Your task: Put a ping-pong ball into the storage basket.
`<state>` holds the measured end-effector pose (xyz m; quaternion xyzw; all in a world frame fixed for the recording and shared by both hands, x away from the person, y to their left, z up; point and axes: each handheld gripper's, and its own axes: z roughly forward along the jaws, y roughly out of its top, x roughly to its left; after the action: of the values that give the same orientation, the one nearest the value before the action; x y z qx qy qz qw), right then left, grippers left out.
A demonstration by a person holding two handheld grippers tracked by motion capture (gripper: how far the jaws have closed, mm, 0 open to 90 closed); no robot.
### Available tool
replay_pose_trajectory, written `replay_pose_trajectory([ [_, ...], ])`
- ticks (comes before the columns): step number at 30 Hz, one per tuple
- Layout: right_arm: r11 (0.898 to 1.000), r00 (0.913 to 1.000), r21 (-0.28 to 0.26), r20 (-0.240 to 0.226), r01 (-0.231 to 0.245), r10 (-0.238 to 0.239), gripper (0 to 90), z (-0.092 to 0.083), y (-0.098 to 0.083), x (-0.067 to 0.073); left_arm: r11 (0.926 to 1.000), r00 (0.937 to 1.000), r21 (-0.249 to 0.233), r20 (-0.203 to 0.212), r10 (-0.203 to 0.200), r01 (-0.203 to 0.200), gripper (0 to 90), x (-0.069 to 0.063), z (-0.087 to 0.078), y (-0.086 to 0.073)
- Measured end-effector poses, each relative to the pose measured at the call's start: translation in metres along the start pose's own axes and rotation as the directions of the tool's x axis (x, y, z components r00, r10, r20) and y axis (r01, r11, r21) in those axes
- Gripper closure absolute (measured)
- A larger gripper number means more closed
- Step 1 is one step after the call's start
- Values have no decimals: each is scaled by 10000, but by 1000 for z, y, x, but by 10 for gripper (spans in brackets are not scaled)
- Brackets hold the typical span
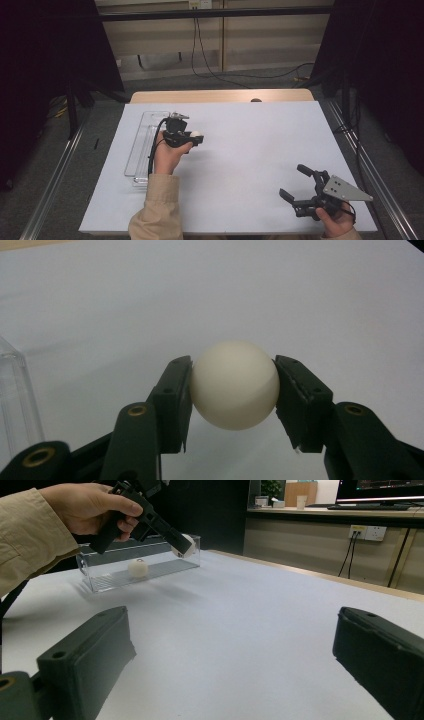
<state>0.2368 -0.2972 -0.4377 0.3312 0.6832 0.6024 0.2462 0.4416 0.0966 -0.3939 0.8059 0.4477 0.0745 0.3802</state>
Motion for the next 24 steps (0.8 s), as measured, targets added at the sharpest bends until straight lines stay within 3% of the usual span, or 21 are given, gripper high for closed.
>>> replay_pose_trajectory([
  [24, 10000, 10000, -15, 3, -23, 23, 18, 0, 0, 0, 10000, 9996, -42, -271, -73, 72, 512, 12, -14, -2],
])
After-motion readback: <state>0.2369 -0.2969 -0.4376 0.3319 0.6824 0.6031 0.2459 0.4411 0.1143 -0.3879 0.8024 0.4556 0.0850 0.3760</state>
